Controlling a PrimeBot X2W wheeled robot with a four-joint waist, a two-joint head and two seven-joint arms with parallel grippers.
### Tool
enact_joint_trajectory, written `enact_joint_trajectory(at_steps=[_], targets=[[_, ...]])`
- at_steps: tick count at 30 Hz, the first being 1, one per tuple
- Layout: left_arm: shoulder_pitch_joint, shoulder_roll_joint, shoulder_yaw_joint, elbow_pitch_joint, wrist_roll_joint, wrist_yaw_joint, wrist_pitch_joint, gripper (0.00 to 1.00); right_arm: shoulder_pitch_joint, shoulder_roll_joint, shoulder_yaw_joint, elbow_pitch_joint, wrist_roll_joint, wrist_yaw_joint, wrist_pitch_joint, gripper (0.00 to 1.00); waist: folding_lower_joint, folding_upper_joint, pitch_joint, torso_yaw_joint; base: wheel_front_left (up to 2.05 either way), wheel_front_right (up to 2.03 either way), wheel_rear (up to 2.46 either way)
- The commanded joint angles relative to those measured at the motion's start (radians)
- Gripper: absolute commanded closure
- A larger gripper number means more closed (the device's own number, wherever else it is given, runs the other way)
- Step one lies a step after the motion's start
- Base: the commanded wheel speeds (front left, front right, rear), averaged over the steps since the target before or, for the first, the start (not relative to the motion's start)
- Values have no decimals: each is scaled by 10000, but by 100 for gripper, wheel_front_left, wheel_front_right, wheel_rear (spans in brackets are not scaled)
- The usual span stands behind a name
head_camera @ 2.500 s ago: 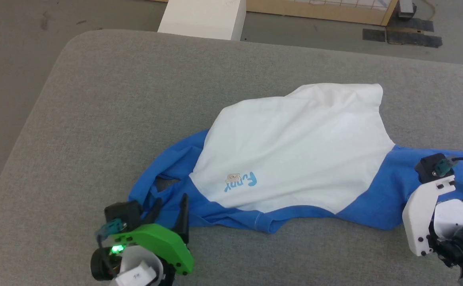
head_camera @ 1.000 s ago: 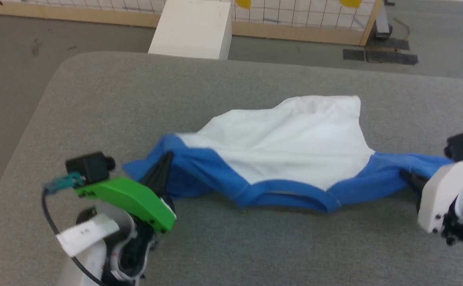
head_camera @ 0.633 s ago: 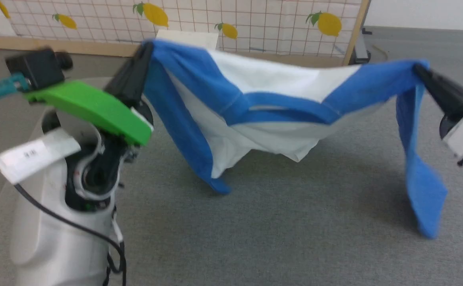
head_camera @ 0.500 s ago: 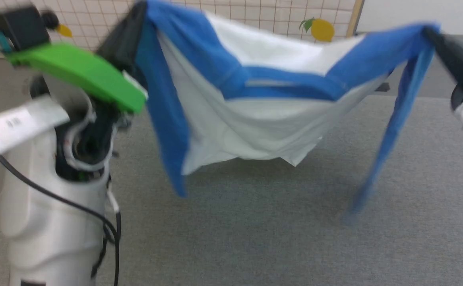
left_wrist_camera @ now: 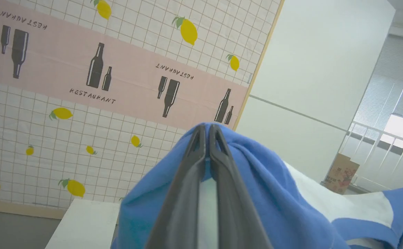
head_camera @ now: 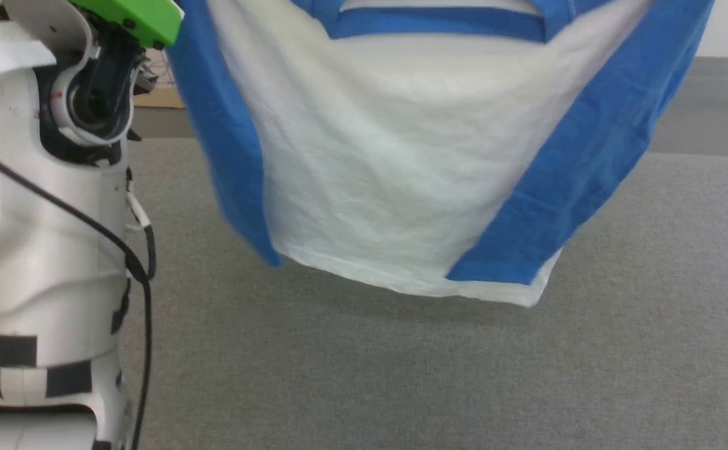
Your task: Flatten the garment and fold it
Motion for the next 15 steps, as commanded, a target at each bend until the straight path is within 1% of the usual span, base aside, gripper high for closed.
enact_joint_trajectory(at_steps=[1,3,5,8,12,15], targets=[[-301,91,-25,226,77,-49,31,100,-286,37,-47,139,-168,-13,88,100,0,0,233,-23,0,0,0],[-649,142,-89,643,150,-51,95,100,-687,5,-45,348,-368,-13,234,100,0,0,592,-51,0,0,0],[-999,28,-102,1018,111,-21,75,100,-1099,-122,93,560,-593,-13,303,100,0,0,997,-88,0,0,0],[-1686,12,-156,1544,270,28,-65,100,-1927,-333,364,937,-913,-13,355,100,0,0,1876,-235,0,0,0],[-2840,99,-291,2288,723,157,-392,100,-3327,-484,820,1739,-1574,-13,-168,100,0,0,3059,-568,0,0,0],[-3794,205,-282,2727,1028,333,-680,100,-4429,-437,1167,2496,-2017,-13,-675,100,0,0,3833,-853,0,0,0]])
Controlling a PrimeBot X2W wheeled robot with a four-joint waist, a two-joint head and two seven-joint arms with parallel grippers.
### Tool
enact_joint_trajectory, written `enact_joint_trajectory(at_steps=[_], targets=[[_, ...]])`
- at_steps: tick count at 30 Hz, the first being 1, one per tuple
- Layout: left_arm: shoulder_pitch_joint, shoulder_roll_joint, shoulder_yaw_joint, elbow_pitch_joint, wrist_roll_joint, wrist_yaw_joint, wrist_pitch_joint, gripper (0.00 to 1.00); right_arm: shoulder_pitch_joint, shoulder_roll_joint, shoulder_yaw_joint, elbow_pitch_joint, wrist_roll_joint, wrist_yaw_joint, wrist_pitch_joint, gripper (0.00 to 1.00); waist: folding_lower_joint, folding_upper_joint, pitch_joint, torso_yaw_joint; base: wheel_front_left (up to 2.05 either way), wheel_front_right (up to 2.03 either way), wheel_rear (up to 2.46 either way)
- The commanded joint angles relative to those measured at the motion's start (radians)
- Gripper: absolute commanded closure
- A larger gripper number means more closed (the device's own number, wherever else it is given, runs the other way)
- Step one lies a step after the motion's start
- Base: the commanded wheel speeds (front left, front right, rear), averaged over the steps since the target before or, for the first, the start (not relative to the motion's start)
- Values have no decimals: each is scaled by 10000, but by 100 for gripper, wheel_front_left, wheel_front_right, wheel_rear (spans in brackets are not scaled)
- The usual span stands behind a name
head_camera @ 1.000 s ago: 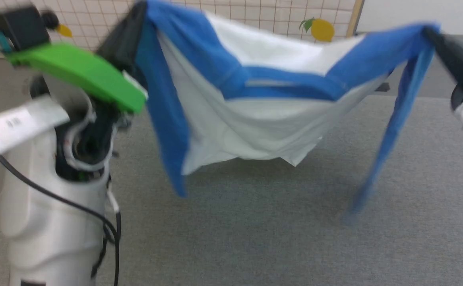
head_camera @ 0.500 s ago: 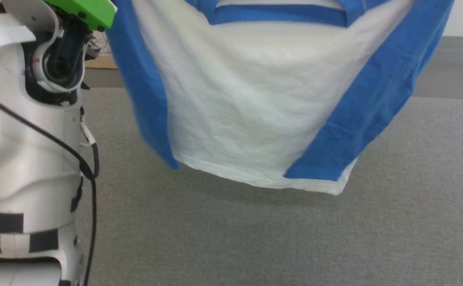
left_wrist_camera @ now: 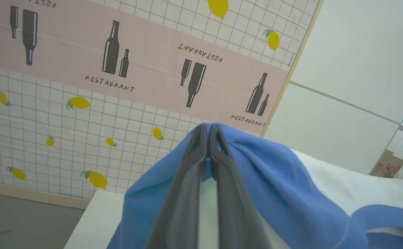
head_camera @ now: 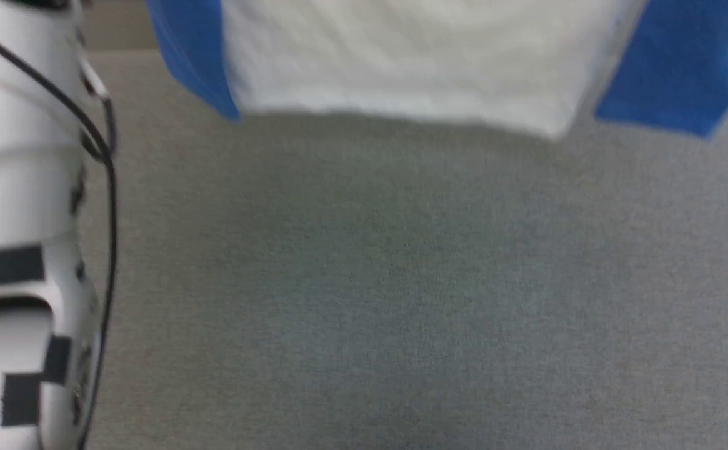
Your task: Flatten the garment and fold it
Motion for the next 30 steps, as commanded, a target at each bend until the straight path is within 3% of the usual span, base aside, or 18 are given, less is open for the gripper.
enact_joint_trajectory(at_steps=[1,9,17,25,26,30], targets=[[-622,118,6,184,266,93,-245,100,-602,81,86,372,-189,-13,-345,100,-1,0,1722,-678,0,0,0],[-2570,292,138,1185,886,350,-1759,100,-3073,607,206,2418,-1069,-13,-2351,100,-1,0,2911,-1056,0,0,0],[-3172,151,242,2082,778,-99,-3064,100,-4014,540,743,3744,-1163,-13,-3610,100,-1,0,3668,-893,0,0,0],[-2487,-169,277,2804,379,-829,-3985,100,-3244,-123,1669,4117,-176,-13,-3681,100,-1,0,3718,-489,0,0,0],[-1895,-346,233,2974,174,-1237,-4249,100,-2498,-457,2023,3908,399,-13,-3745,100,-1,0,3352,-309,0,0,0],[-811,-548,184,3066,-112,-1619,-4562,100,-1143,-892,2464,3390,1173,-13,-3894,100,-1,0,2527,-24,0,0,0]])
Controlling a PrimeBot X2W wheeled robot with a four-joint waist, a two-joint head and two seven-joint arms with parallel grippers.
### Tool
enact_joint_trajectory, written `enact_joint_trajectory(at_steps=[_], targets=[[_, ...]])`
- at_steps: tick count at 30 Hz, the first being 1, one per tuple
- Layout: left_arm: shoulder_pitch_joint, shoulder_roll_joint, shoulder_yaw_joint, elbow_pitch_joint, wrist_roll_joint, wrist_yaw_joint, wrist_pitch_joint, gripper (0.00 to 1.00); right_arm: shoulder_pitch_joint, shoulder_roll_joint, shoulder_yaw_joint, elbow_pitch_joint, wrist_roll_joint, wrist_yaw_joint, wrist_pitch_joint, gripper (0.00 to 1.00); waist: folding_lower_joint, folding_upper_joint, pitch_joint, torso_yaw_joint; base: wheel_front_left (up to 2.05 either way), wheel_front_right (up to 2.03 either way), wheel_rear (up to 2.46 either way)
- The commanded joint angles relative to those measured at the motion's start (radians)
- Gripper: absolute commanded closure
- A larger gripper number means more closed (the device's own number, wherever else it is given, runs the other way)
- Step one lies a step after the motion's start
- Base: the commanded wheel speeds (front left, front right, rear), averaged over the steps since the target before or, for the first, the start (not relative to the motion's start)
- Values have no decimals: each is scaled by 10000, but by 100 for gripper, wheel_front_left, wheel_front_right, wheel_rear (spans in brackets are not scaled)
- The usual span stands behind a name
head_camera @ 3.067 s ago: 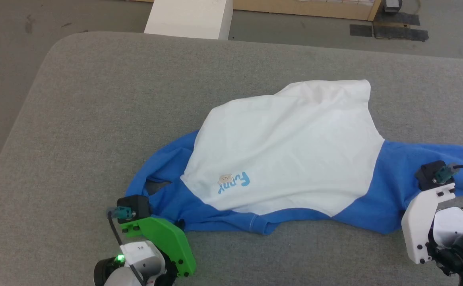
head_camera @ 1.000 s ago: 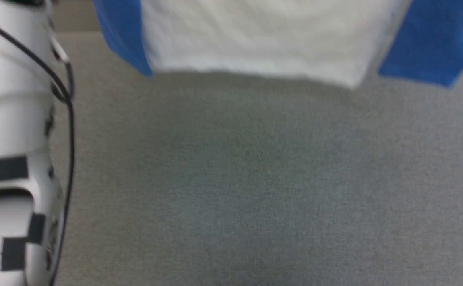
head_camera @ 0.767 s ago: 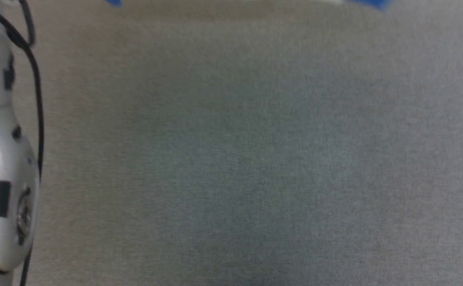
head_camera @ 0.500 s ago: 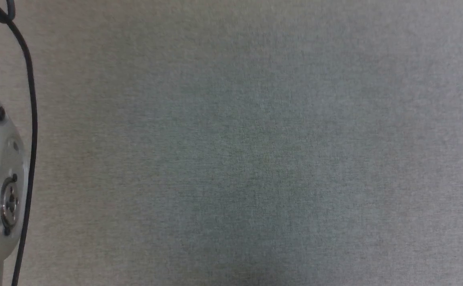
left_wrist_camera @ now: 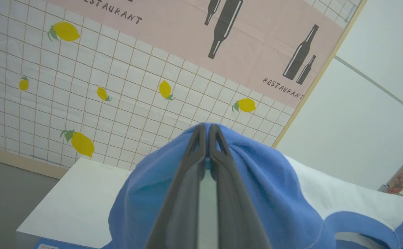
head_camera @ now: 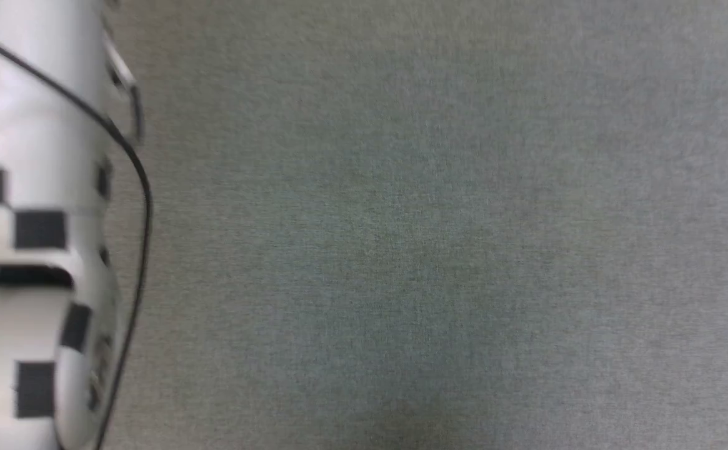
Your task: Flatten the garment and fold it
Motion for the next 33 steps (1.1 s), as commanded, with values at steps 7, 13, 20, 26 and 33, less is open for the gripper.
enact_joint_trajectory(at_steps=[7,13,20,26,33], targets=[[3190,-289,-143,-544,-776,-384,-146,100,3647,-364,285,-1429,1722,-13,-293,100,-2,0,-2734,702,0,0,0],[6773,-560,-295,-1830,-1337,-292,223,100,7274,-377,-97,-2554,2346,-13,-404,100,-2,0,-4193,850,0,0,0],[10759,-786,-561,-3626,-1928,345,1070,100,10900,-20,-1350,-3647,2134,-13,-165,100,-2,0,-5108,882,0,0,0],[13082,-618,-720,-4663,-2124,1004,1909,100,13029,287,-1877,-4169,1246,-13,631,100,-2,0,-5566,808,0,0,0],[14755,-19,-1159,-5144,-1679,1739,2801,100,14652,437,-2155,-4551,121,-13,1989,100,-2,0,-6047,779,0,0,0]])
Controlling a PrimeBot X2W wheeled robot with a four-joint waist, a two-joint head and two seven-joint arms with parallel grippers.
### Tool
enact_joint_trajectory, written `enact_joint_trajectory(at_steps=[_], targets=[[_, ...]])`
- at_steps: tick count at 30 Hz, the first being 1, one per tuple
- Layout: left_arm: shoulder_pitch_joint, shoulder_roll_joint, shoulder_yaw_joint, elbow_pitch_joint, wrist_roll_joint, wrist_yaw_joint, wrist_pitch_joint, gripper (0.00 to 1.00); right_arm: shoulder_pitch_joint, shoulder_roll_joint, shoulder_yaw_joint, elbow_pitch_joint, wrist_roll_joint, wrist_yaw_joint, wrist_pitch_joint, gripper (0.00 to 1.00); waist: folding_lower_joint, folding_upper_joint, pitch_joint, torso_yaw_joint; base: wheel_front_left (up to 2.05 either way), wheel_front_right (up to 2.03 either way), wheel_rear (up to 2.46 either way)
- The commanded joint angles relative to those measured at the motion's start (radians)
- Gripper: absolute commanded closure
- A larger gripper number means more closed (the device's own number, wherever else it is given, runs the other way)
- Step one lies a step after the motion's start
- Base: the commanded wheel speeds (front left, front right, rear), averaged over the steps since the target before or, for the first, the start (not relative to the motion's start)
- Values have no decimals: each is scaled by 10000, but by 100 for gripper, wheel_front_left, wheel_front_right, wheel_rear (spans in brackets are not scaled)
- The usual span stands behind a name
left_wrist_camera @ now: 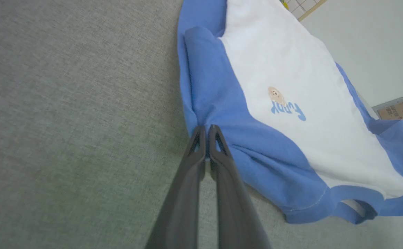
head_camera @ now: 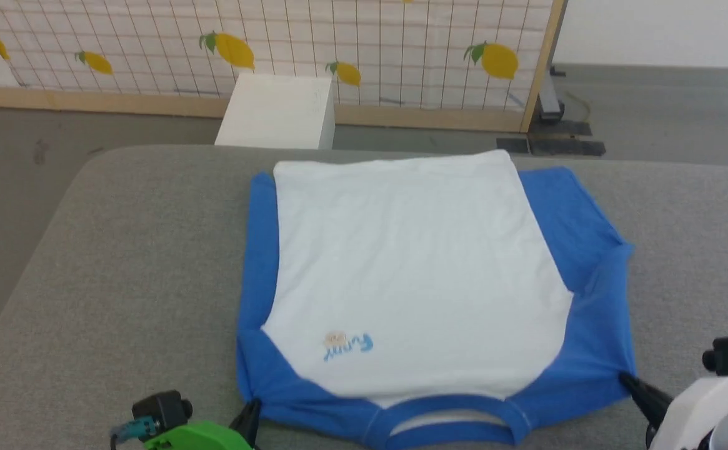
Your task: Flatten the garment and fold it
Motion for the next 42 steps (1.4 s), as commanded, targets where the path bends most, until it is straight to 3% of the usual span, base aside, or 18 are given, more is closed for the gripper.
enact_joint_trajectory(at_steps=[1,8,9,17,18,19,20,27,32,36,42], targets=[[285,263,-68,-58,278,180,140,100,231,1,-76,-153,-192,-15,337,100,2,0,-303,-4,0,0,0],[545,1040,-715,-207,1482,908,721,100,1087,6,82,-1090,-793,-15,2530,100,2,0,-318,14,0,0,0],[444,1149,-877,-232,1770,1178,917,100,1306,33,423,-1605,-951,-15,3624,100,2,0,-150,-5,0,0,0],[217,1112,-896,-170,1780,1315,980,100,1220,-14,658,-1462,-1417,-15,4060,100,2,0,165,4,0,0,0],[198,1081,-855,-184,1721,1311,952,31,1179,30,601,-1417,-1413,-15,3986,100,2,0,177,5,0,0,0],[182,1062,-807,-219,1669,1305,913,0,1127,80,550,-1413,-1385,-15,3884,96,2,0,182,4,0,0,0],[172,1050,-744,-266,1615,1316,882,0,1089,129,498,-1393,-1341,-15,3825,2,2,0,178,-3,0,0,0],[405,1386,-266,-1277,1215,1644,1407,0,917,215,-181,-1759,-879,-15,3793,0,2,0,37,-53,0,0,0],[474,1746,405,-2396,1203,2065,1239,0,568,405,-1397,-2332,-692,-15,3677,0,2,0,42,-52,0,0,0],[134,2012,857,-3239,1778,1875,-215,0,-528,765,-2691,-2460,-1224,-15,2908,0,2,0,279,-122,0,0,0],[-508,1991,1036,-3610,2799,1477,-2796,0,-2707,877,-3323,-1687,-2072,-15,2172,0,2,0,1041,-148,0,0,0]])
